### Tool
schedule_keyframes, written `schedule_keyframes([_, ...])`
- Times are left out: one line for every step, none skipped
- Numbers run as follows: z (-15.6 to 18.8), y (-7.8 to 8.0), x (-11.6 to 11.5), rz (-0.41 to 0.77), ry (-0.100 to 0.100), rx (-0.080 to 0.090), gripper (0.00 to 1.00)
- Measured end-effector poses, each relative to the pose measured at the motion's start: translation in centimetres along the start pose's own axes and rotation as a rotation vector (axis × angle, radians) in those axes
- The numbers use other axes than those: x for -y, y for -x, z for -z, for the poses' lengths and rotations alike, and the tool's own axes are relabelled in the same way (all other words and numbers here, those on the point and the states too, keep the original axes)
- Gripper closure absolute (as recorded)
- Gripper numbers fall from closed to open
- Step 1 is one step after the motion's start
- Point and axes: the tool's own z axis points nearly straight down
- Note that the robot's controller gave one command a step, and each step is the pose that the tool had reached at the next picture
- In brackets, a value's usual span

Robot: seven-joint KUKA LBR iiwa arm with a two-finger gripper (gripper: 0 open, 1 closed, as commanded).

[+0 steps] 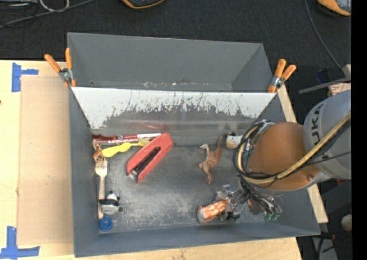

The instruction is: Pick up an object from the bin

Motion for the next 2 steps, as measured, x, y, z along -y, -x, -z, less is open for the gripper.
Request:
schedule_keyframes([0.0,0.0,0.0,0.000,0.000,0.000,1.00])
schedule_keyframes([7.1,0.1,-0.3,0.043,0.002,-0.006,1.00])
